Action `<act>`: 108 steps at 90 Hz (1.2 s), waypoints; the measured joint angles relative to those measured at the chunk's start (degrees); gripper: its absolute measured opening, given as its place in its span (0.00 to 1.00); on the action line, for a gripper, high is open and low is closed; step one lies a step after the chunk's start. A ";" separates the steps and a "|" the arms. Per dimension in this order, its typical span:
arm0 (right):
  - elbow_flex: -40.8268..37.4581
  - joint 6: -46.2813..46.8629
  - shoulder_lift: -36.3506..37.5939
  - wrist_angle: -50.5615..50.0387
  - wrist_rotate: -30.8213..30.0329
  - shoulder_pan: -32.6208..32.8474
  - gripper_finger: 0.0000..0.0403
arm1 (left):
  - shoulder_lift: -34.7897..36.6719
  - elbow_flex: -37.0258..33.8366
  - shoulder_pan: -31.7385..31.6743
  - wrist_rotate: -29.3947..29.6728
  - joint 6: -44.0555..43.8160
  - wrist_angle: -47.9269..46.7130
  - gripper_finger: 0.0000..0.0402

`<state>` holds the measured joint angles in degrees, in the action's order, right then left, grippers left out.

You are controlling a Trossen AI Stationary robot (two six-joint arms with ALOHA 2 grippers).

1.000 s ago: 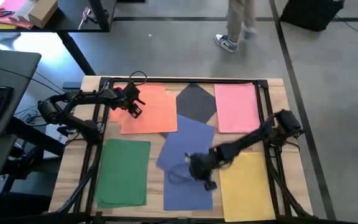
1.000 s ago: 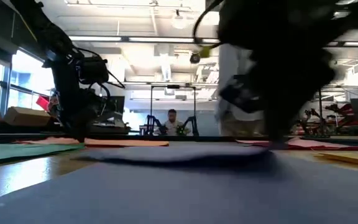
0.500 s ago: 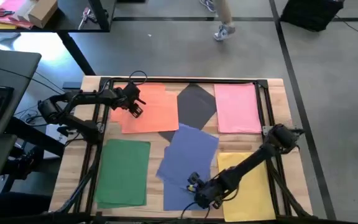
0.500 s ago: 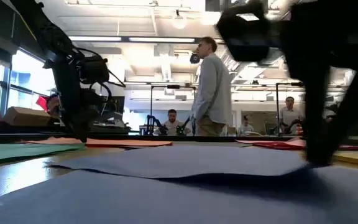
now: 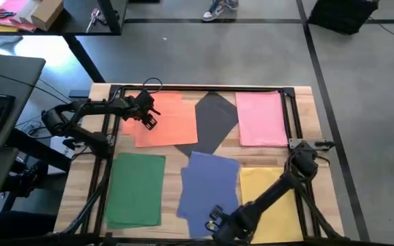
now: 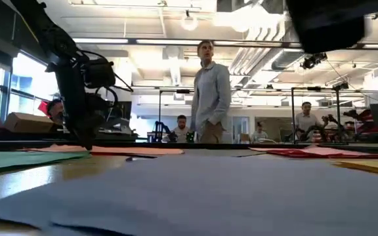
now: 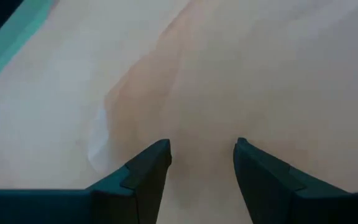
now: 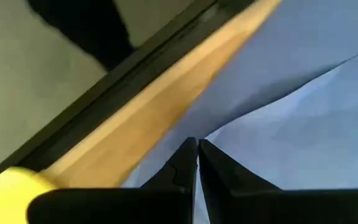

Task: Organize paper
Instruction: Stack the blue paper on top of the other blue paper to the bottom middle of the table

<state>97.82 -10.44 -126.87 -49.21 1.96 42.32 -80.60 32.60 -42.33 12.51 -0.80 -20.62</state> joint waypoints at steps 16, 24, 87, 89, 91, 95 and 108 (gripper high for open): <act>0.26 2.62 0.29 -4.10 -5.97 1.15 0.09 | 0.00 0.00 -0.01 0.00 0.22 0.00 0.42; 2.99 3.41 0.59 -4.84 -11.07 0.99 0.19 | 0.00 0.02 -0.02 0.02 0.68 0.00 0.42; -24.30 27.97 26.10 11.67 -25.13 -16.67 0.44 | 17.52 2.57 5.65 -8.48 -1.42 -5.96 0.42; -25.91 29.89 26.95 12.60 -25.84 -17.48 0.44 | 18.66 2.90 5.62 -8.30 -1.66 -6.48 0.42; -27.48 31.90 27.66 13.40 -26.44 -18.38 0.44 | 19.68 3.34 5.62 -8.30 -1.87 -7.01 0.42; -30.05 35.25 28.92 14.87 -27.18 -20.12 0.44 | 21.76 4.26 5.60 -9.36 -2.07 -7.96 0.43; -35.95 39.73 28.64 18.81 -27.33 -25.63 0.44 | 28.74 4.86 9.76 -25.26 -4.26 -6.45 0.43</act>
<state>61.87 29.29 -98.22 -30.40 -25.38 16.70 -51.86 37.46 -32.57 -12.75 -5.06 -27.08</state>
